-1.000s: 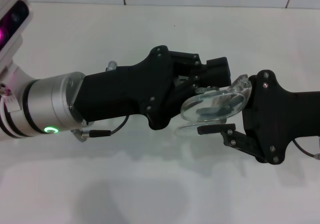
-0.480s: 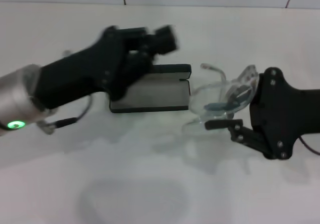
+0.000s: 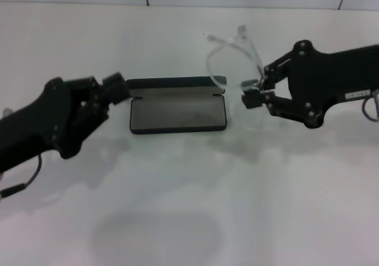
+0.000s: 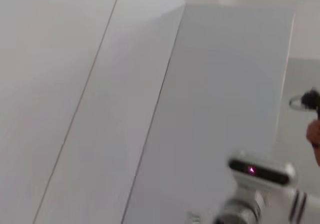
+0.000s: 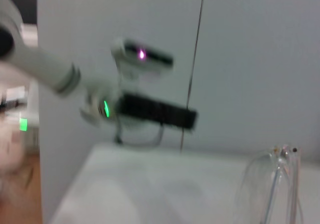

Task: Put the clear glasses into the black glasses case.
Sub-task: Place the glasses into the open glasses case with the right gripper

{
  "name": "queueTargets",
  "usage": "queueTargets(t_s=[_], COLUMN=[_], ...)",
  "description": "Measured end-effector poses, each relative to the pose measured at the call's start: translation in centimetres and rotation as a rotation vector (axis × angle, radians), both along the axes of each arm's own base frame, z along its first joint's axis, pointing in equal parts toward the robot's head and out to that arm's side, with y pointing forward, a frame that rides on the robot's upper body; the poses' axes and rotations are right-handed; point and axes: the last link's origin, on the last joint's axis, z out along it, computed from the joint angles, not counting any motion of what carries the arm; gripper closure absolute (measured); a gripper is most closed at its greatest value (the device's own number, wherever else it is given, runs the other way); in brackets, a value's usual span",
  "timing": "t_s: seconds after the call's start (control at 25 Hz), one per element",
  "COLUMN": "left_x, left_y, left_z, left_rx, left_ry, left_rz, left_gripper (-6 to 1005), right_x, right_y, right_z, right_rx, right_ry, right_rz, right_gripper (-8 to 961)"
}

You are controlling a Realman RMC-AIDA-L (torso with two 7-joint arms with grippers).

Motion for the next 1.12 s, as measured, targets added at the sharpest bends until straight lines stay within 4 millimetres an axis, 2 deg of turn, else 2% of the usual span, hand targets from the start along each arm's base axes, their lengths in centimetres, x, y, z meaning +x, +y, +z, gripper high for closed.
queueTargets(t_s=[0.12,0.16,0.24,0.28,0.32,0.36,0.48,0.72,0.84,1.04,1.12], left_x=[-0.3,-0.3,-0.5,-0.6,-0.6,-0.7,-1.0,-2.8,-2.8,-2.8,-2.7], left_y=[-0.4,-0.4,-0.9,-1.0,-1.1,-1.2,-1.4,-2.5,-2.5,-2.5,-2.4], left_z=[-0.4,-0.4,-0.7,-0.8,-0.8,-0.9,-1.0,-0.1,-0.1,-0.1,-0.1], left_rx=[-0.023,-0.023,-0.042,-0.048,-0.054,-0.064,-0.07,-0.029,-0.032,-0.031,-0.031], left_ry=[0.027,0.027,0.059,0.069,0.08,0.095,0.117,0.12,0.121,0.122,0.123], left_rz=[0.0,0.0,-0.01,-0.014,-0.019,-0.024,-0.021,0.055,0.058,0.055,0.053], left_gripper=[917,917,917,917,917,916,916,916,916,915,915], right_x=[-2.4,-2.4,-4.6,-6.7,-6.7,-8.6,-9.6,-11.5,-12.3,-12.4,-12.3], right_y=[1.3,1.3,2.5,3.2,3.2,3.9,4.4,5.3,5.4,5.0,4.9], right_z=[0.0,0.0,-0.3,-0.6,-0.6,-1.0,-1.9,-6.0,-7.4,-9.7,-10.0], right_rx=[0.002,0.002,0.004,-0.008,-0.008,-0.041,-0.065,-0.019,-0.015,0.029,0.037], right_ry=[-0.21,-0.21,-0.371,-0.462,-0.462,-0.565,-0.642,-0.785,-0.85,-0.945,-0.955], right_rz=[-0.024,-0.024,-0.023,0.001,0.001,0.004,-0.012,-0.003,0.014,0.087,0.095], right_gripper=[835,835,835,835,835,835,835,835,834,834,834])
